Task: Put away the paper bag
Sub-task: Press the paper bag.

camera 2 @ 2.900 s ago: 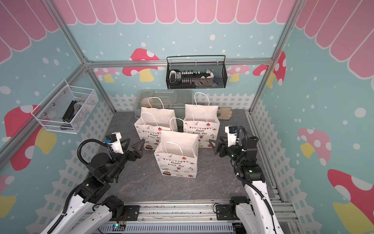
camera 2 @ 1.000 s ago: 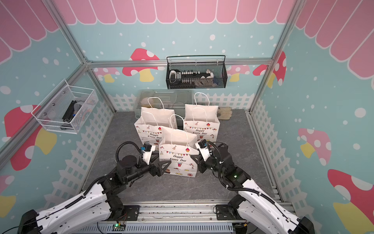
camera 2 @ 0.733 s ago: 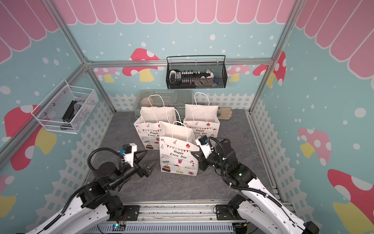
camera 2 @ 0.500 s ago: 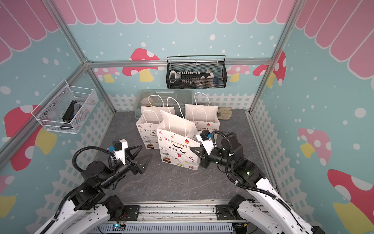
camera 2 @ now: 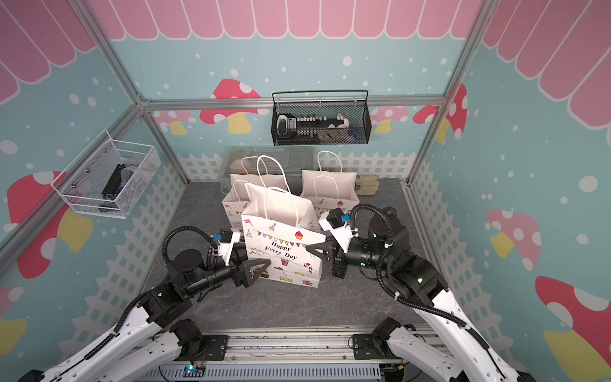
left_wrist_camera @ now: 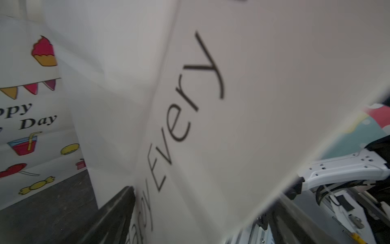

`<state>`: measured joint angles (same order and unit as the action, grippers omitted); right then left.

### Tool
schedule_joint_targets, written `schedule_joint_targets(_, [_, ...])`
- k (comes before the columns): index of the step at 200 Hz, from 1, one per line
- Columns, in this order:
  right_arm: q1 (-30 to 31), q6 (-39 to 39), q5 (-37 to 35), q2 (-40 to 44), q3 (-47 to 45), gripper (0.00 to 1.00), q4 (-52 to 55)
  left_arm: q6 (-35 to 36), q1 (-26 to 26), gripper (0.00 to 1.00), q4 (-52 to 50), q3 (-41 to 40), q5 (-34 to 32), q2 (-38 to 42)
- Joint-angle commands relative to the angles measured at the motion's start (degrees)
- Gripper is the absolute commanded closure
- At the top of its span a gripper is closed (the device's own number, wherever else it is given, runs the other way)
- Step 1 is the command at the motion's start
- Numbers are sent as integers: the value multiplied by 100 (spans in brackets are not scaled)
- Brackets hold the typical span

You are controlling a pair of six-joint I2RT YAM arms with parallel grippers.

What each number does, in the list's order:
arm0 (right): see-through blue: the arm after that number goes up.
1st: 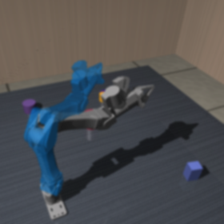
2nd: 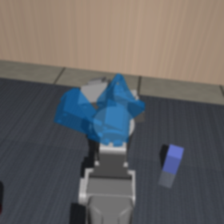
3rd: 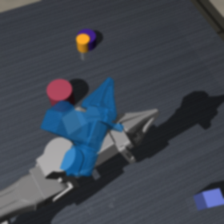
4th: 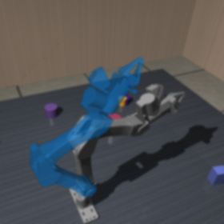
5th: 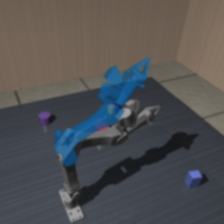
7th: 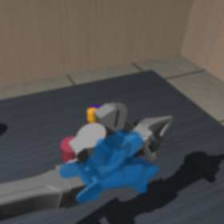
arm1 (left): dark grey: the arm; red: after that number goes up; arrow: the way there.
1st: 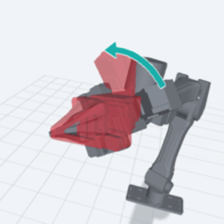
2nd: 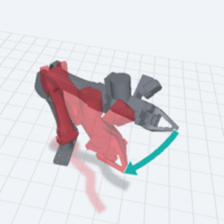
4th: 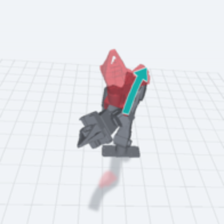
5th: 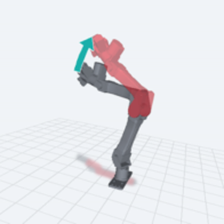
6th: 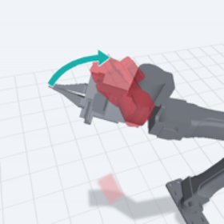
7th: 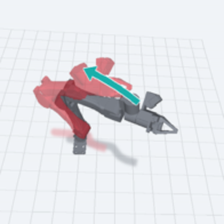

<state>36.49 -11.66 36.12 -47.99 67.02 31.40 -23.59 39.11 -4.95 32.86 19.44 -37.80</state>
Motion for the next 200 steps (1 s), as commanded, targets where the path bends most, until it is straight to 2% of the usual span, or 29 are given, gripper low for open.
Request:
schedule_joint_targets(1, [14, -27, 172, 26, 210, 100, 23, -182, -9, 20, 361, 141, 488, 121])
schedule_joint_targets(23, [11, -93, 16, 74, 232, 98, -51, -315, -9, 42, 431, 150, 631, 202])
schedule_joint_targets(57, [10, -283, -80, 132, 190, 92, -265, -468, -9, 70, 577, 194, 882, 116])
schedule_joint_targets(87, [12, -381, -452, 230, 147, 75, -369, -695, -17, 91, 870, 177, 982, 1])
schedule_joint_targets(104, [9, -381, -817, 379, 80, 60, -354, -847, -72, 94, 917, 242, 1053, -60])
schedule_joint_targets(115, [13, -382, -1059, 513, 4, 45, -354, -972, -172, 96, 913, 309, 1204, -119])
schedule_joint_targets(129, [15, -382, -1448, 732, -132, 28, -337, -1173, -407, 97, 914, 419, 1554, -196])
schedule_joint_targets(145, [9, -410, -1973, 1074, -337, 14, -301, -1470, -810, 97, 1054, 475, 2084, -260])
schedule_joint_targets(155, [10, -461, -2339, 1292, -476, 9, -265, -1674, -1080, 97, 1207, 484, 2374, -263])
schedule_joint_targets(175, [8, -550, -2891, 1608, -719, 4, -121, -1950, -1534, 97, 1362, 552, 2864, -266])
schedule_joint_targets(200, [16, -600, -3095, 1714, -998, 1, 48, -2404, -2054, 98, 1778, 683, 3375, -352])
